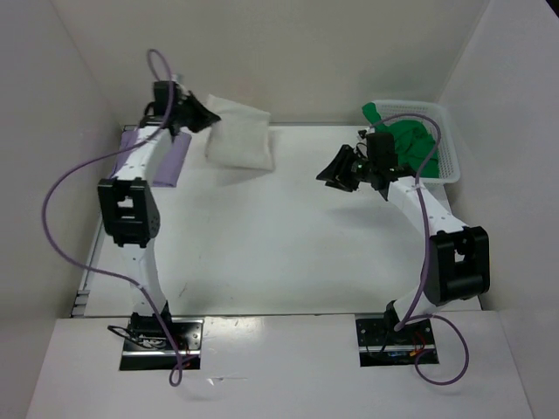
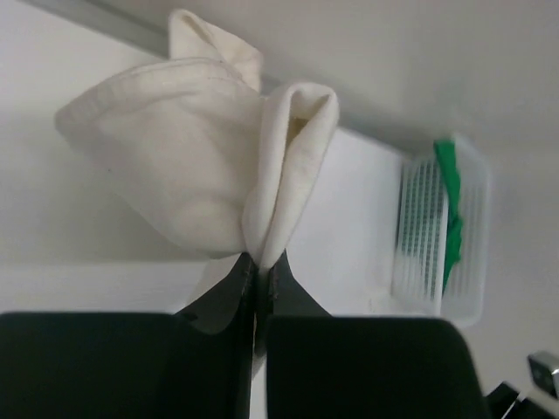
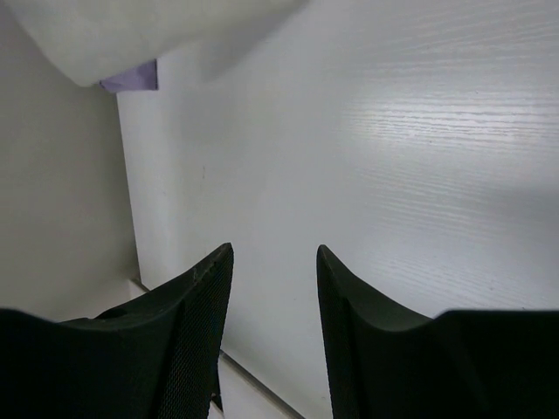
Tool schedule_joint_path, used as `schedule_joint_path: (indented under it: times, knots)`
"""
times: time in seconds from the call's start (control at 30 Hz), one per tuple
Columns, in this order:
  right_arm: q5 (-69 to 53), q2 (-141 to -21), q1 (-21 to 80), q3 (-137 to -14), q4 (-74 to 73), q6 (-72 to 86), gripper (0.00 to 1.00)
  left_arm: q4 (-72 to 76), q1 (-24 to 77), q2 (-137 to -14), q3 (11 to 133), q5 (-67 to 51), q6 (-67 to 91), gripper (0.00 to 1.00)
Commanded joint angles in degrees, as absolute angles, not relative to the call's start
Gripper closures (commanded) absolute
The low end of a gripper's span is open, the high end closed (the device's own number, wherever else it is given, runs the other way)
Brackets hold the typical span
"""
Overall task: Fold and stack the t-shirts
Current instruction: Put the neatly folded tshirt into the corner of the board with the left arm
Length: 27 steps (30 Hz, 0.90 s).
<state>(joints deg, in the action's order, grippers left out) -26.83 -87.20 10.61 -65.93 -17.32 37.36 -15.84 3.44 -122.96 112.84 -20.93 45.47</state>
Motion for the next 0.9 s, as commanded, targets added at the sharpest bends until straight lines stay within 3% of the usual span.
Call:
schedule_joint_path:
  times: [0.0,0.03,0.1,0.17,0.2,0.3,0.43,0.6,0.63,0.77,0.83,0.87]
  knots:
    - [-29.17,-86.22,10.55,-65.13,-17.31,35.42,0.51,-10.48,-7.19,-111.48,108.57,-21.09,48.07,1.0]
    - [-29.88,-86.22,10.55,-64.6,-17.31,35.42,0.51,-9.24,-11.21,-109.88,102.02,-21.7,49.64,1.0]
    - [-30.93,-87.01,10.55,-64.6,-17.31,35.42,0.51,-6.08,-15.27,-105.59,94.78,-21.1,51.76,0.77]
    - [-31.46,-87.63,10.55,-64.6,-17.31,34.89,0.51,-1.95,-20.81,-102.5,82.18,-21.09,55.62,0.36]
    - [-31.46,-87.63,10.55,-64.6,-17.31,34.89,0.51,-0.72,-22.48,-101.0,78.96,-22.14,56.94,0.0]
    - [-32.07,-87.63,10.55,-64.6,-17.31,34.37,0.48,-4.38,-25.66,-100.38,73.05,-26.71,57.92,0.0]
    - [-32.08,-87.63,10.55,-64.6,-17.31,34.37,0.48,-6.24,-26.37,-91.34,63.91,-22.95,57.92,0.0]
    - [-30.15,-88.77,10.55,-66.87,-16.7,36.46,0.48,-9.4,-26.37,-81.31,62.31,-20.04,57.31,0.0]
    - [-29.28,-89.29,10.55,-67.49,-16.09,37.0,0.53,-9.4,-25.24,-80.78,62.31,-20.65,56.61,0.0]
    - [-19.2,-92.18,10.55,-74.07,-16.0,38.41,0.99,-6.96,-15.14,-81.38,63.02,-22.24,53.27,0.0]
    - [-15.31,-94.64,9.76,-80.84,-18.44,38.41,1.0,-5.81,-6.71,-82.52,63.02,-23.72,51.69,0.11]
    - [-14.25,-97.18,8.1,-82.95,-18.46,38.41,1.0,-5.28,-3.9,-84.01,63.02,-24.95,50.9,0.26]
